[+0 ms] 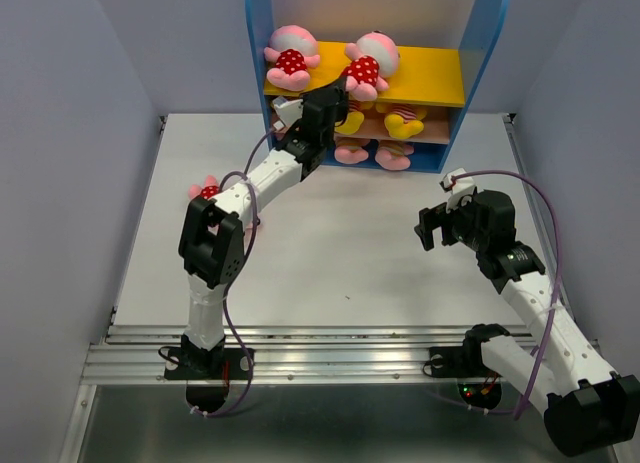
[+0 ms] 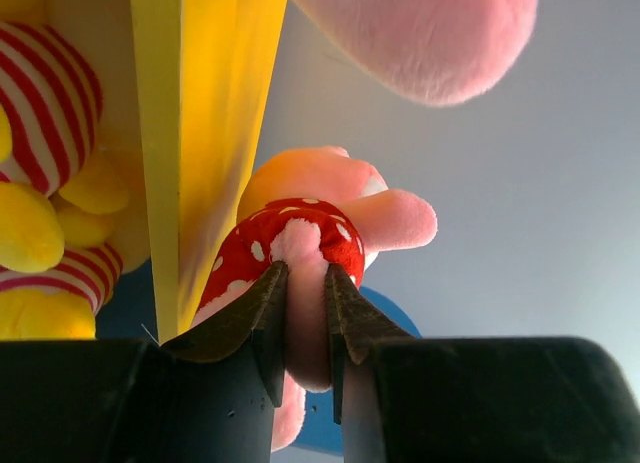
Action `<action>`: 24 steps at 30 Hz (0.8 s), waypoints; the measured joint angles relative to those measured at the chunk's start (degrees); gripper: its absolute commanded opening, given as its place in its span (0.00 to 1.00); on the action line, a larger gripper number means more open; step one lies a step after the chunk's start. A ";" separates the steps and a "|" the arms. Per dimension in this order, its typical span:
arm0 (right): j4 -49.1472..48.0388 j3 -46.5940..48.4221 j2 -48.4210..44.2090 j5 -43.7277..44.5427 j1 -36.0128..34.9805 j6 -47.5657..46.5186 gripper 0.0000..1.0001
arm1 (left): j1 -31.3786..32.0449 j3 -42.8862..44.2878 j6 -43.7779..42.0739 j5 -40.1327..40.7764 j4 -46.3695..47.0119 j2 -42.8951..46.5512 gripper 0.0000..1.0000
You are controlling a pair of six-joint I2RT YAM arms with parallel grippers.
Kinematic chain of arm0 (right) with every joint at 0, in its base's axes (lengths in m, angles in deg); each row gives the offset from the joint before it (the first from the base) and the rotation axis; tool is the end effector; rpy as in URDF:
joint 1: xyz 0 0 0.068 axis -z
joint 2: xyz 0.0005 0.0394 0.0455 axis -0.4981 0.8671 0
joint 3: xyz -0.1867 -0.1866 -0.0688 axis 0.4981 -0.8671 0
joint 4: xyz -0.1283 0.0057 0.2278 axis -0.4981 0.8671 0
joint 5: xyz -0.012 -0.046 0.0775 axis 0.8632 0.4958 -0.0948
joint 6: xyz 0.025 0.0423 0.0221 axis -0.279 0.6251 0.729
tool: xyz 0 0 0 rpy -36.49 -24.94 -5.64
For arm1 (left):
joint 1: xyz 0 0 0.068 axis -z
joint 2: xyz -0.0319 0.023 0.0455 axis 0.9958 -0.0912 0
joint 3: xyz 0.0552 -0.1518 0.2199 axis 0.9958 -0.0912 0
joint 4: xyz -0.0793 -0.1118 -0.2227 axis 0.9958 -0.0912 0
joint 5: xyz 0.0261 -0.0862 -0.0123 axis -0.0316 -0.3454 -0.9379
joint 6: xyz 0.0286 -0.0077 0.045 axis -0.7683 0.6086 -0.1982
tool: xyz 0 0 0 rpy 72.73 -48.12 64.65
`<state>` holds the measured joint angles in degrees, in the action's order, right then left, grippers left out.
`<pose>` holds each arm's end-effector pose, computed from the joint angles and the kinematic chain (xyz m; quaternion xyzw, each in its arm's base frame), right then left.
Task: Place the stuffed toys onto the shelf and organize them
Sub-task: Adjust the position of the stuffed toy
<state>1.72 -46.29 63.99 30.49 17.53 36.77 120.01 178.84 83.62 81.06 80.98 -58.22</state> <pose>0.1881 0.0491 0.2850 -0.2142 0.8241 0.1066 0.5134 0.4075 -0.2689 0.3674 -0.5304 0.4565 -0.6097 0.3722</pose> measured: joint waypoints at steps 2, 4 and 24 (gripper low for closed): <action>0.00 0.00 0.00 0.02 0.00 0.00 1.00 | 0.00 0.00 1.07 1.62 -0.94 0.00 0.00; 0.00 0.00 0.00 0.00 0.00 0.00 1.00 | -0.02 0.00 1.95 2.69 -1.44 0.00 0.00; 0.00 -0.02 0.63 0.02 0.66 0.00 1.00 | 2.80 -0.26 6.82 10.62 -4.26 0.00 0.04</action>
<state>1.72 -46.31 64.62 30.51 18.19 36.77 122.81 178.58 90.44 91.68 76.71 -58.22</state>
